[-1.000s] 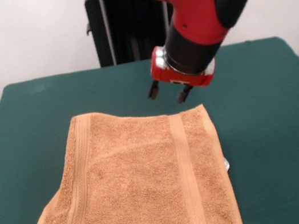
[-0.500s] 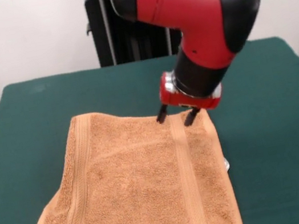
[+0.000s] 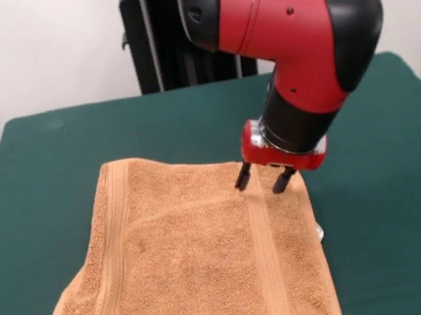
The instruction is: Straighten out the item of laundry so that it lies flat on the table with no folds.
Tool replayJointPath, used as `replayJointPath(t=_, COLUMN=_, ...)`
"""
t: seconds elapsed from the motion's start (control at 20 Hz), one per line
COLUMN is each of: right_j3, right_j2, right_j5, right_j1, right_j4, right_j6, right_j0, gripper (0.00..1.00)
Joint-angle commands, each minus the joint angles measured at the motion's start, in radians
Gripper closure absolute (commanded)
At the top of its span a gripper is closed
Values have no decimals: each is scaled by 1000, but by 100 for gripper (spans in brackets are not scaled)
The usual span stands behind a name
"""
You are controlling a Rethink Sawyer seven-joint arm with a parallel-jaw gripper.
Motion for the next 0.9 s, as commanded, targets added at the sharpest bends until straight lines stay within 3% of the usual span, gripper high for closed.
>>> replayJointPath(t=0.05, right_j3=-13, right_j2=118, right_j5=-173, right_j1=107, right_j4=110, right_j6=413, right_j0=49, gripper=0)
replayJointPath(t=0.35, right_j3=12, right_j2=156, right_j5=-256, right_j1=124, right_j4=99, right_j6=322, right_j0=9, gripper=0)
replayJointPath(t=0.55, right_j3=60, right_j2=245, right_j5=-373, right_j1=127, right_j4=70, right_j6=214, right_j0=-77, gripper=0)
replayJointPath(t=0.9, right_j3=171, right_j2=432, right_j5=-465, right_j1=84, right_j4=55, right_j6=108, right_j0=-228, gripper=0)
